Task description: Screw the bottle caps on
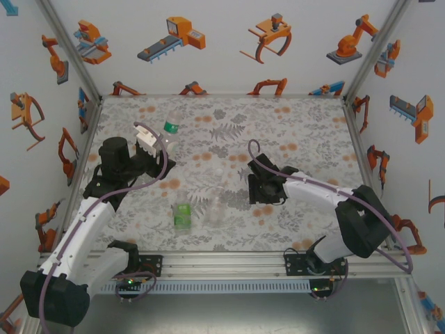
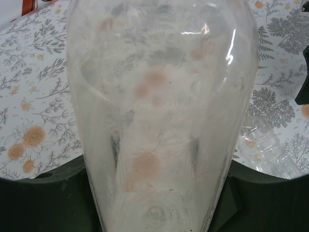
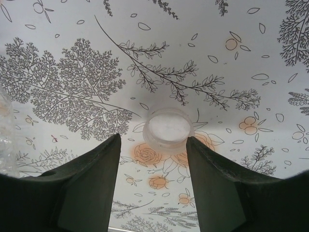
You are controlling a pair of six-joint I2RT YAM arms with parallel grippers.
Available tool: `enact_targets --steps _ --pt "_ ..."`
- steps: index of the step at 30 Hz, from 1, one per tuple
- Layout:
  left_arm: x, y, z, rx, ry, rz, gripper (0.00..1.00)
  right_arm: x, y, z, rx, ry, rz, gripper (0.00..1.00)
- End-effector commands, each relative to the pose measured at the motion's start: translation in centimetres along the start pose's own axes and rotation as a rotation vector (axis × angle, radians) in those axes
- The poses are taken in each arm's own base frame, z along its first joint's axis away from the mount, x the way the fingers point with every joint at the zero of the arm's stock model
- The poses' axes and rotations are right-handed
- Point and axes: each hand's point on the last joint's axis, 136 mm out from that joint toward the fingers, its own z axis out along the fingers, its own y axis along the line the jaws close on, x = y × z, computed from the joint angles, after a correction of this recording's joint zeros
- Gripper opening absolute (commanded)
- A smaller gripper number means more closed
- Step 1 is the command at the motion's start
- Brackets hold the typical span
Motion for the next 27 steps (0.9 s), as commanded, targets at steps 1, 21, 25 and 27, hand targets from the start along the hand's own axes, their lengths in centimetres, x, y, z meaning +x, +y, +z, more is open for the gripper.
enact_targets --steps 1,21,25,27 --pt "-1.8 0.0 -0.5 0.003 -0.045 0.008 0.04 0.6 -0.9 0.6 0.029 0.015 0.019 0.54" --pt "-1.7 0.1 -0.4 0.002 -0.042 0.006 0.04 0.0 -1.0 -0.5 0.037 -0.013 0.021 0.52" --pt "-1.8 0.0 -0.5 0.002 -0.044 0.006 0.04 -0.7 -1.2 -1.6 0.036 -0.046 0.025 0.55" --pt "-1.8 0.0 -0.4 0.003 -0.043 0.005 0.04 -0.7 -1.3 -1.7 0.034 -0.047 0.031 0.55"
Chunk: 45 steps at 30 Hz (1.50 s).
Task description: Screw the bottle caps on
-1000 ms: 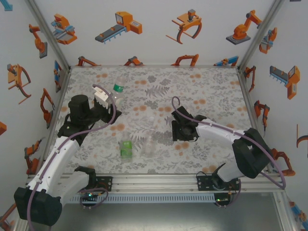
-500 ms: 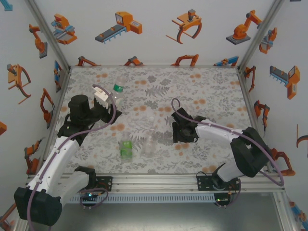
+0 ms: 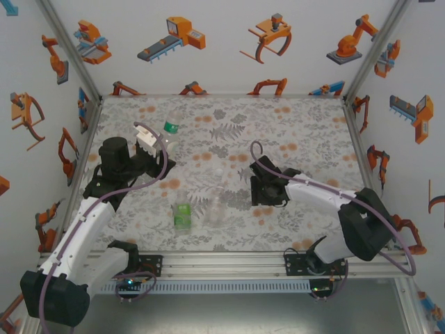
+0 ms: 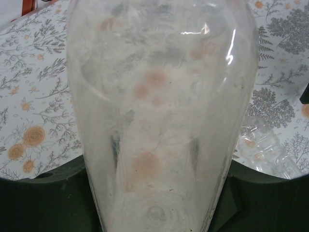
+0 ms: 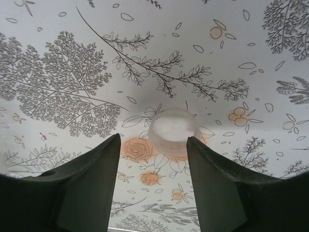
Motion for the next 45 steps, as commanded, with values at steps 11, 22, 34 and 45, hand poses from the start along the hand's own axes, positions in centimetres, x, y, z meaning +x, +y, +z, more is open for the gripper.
enact_targets --steps 11,22,34,45 --pt "-1.7 -0.1 -0.4 0.01 -0.043 0.001 0.04 -0.2 -1.1 0.0 0.019 -0.001 0.028 0.55" --pt "-1.7 0.0 -0.3 0.011 -0.043 -0.003 0.04 0.5 -1.7 0.7 0.041 0.024 0.025 0.54" --pt "-1.8 0.0 -0.4 0.006 -0.045 0.001 0.04 1.0 -1.8 1.3 0.04 0.032 0.035 0.53" --pt "-1.7 0.0 -0.4 0.006 -0.044 -0.002 0.04 1.0 -1.5 1.3 0.009 0.01 0.063 0.22"
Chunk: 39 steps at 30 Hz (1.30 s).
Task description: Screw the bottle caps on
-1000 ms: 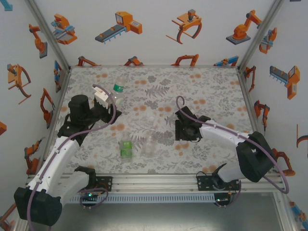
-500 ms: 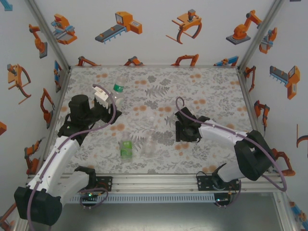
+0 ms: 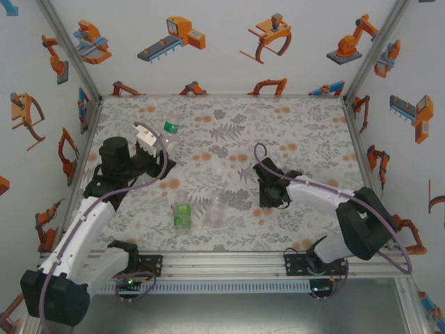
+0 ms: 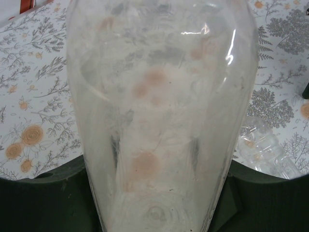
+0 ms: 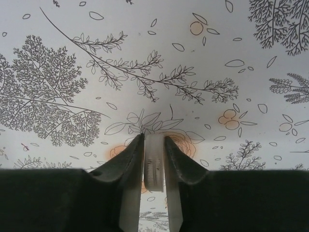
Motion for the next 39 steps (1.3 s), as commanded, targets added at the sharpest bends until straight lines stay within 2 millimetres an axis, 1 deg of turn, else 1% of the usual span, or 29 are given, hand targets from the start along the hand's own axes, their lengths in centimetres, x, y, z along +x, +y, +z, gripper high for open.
enact_targets --steps 1,4,9,12,15,19,24,31,37,39 --pt "-1.8 0.0 -0.4 0.007 -0.047 0.008 0.04 -0.1 0.0 -0.2 -0.019 -0.014 0.027 0.2" --pt "-1.8 -0.1 -0.3 0.012 -0.047 0.006 0.04 -0.7 0.8 -0.4 -0.076 -0.033 0.047 0.17" --pt "-1.8 -0.1 -0.2 0.014 -0.043 0.004 0.04 -3.2 2.9 -0.3 -0.27 -0.077 0.142 0.17" --pt "-1.7 0.0 -0.3 0.005 -0.044 0.008 0.04 -4.2 3.5 0.2 -0.365 -0.08 0.197 0.18" --pt "-1.7 0.0 -0.5 0.0 -0.046 0.011 0.04 -4.6 3.8 0.6 -0.42 -0.066 0.229 0.19" --pt "-1.6 0.0 -0.3 0.003 -0.043 0.008 0.04 -4.0 3.3 1.1 -0.445 -0.063 0.269 0.21" --pt "-1.9 -0.1 -0.4 0.01 -0.046 0.009 0.04 -2.4 1.6 2.1 -0.408 -0.033 0.318 0.26" --pt "-2.1 -0.1 -0.7 0.002 -0.057 0.015 0.04 -1.1 0.0 2.1 -0.337 -0.016 0.322 0.32" --pt "-2.1 -0.2 -0.7 0.01 -0.053 0.013 0.04 -0.9 -0.7 1.7 -0.297 -0.007 0.308 0.38" --pt "-2.1 -0.1 -0.7 0.004 -0.057 0.017 0.04 -0.9 -0.9 1.5 -0.283 -0.009 0.302 0.41"
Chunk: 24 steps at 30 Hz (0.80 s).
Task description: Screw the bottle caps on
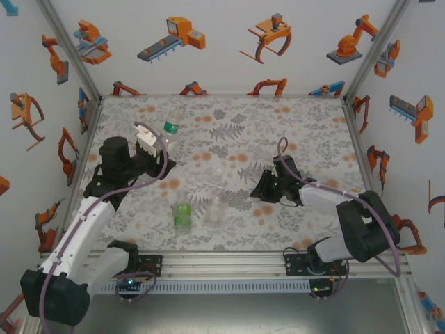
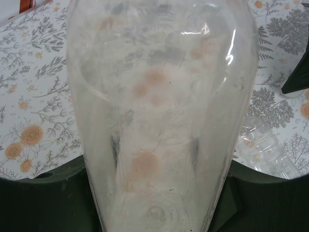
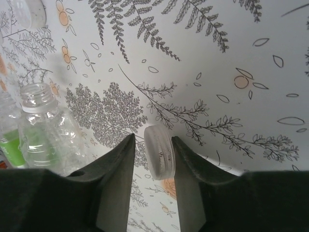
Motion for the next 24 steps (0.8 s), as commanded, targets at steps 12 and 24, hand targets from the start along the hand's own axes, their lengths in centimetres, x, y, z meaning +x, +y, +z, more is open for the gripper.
enact_targets --steps 12,24 --pt "-2.1 -0.2 -0.8 0.007 -0.06 0.015 0.04 0.8 -3.3 -1.3 0.207 0.066 -0.05 0.52" --pt "-2.2 -0.1 -0.9 0.001 -0.057 0.021 0.04 -1.1 -1.4 -3.7 0.2 0.003 -0.09 0.54"
